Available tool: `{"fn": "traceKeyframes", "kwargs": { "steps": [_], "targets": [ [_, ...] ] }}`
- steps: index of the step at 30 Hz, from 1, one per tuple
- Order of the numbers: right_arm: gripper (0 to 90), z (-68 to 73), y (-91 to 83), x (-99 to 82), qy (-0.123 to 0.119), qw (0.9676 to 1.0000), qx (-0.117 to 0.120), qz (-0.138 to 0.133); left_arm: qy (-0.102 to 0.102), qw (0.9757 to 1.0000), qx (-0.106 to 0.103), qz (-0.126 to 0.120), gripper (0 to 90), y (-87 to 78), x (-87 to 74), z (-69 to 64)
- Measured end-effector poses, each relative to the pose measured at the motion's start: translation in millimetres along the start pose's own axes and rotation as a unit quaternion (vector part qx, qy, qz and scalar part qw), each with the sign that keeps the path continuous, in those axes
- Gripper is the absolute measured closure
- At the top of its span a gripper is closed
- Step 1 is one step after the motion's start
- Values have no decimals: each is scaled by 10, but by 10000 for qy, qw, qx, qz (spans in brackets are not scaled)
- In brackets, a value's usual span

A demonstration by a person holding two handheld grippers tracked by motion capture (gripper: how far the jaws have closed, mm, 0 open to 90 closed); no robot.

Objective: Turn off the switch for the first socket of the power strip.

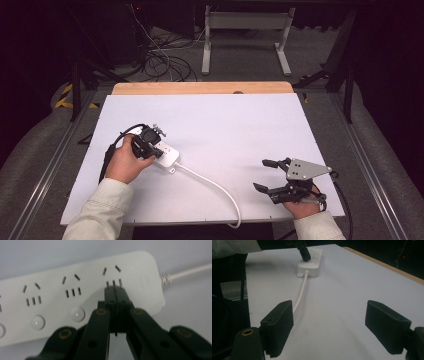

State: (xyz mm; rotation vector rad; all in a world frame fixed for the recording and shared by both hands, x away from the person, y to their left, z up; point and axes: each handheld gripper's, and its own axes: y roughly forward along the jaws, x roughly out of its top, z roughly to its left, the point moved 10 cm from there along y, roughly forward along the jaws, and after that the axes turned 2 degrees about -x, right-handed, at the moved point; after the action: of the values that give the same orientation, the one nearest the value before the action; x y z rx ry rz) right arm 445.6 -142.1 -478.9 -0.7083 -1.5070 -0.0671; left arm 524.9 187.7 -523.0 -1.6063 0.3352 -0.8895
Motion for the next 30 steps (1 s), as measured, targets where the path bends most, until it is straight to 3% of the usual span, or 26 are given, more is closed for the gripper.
{"fn": "traceKeyframes", "kwargs": {
  "steps": [2,5,10,19,24,25,26,28,30],
  "targets": [
    [232,3,0,-3,-2,10000,1,12,76,10000,48,5,900,-5,-2,8],
    [232,3,0,-2,3,10000,2,6,4,10000,-20,-13,900,-5,-4,7],
    [231,2,5,-6,6,10000,9,24,17,9999,109,-4,900,-2,-2,-8],
    [231,1,5,-11,8,10000,3,42,-9,10000,93,-29,900,-12,-24,-18],
    [231,2,6,-10,11,10000,7,38,-58,9999,-71,-126,900,-11,-21,-28],
    [231,2,8,-11,11,10000,8,40,-81,9987,-439,-253,900,2,6,-93],
    [231,4,10,-10,9,10000,21,41,-81,9989,-370,-261,900,6,13,-83],
    [231,6,10,-10,0,10000,21,43,-52,9995,310,-105,900,3,14,1],
    [231,0,0,-10,4,10000,-2,41,-46,9995,317,-83,900,7,19,-13]
  ]
}}
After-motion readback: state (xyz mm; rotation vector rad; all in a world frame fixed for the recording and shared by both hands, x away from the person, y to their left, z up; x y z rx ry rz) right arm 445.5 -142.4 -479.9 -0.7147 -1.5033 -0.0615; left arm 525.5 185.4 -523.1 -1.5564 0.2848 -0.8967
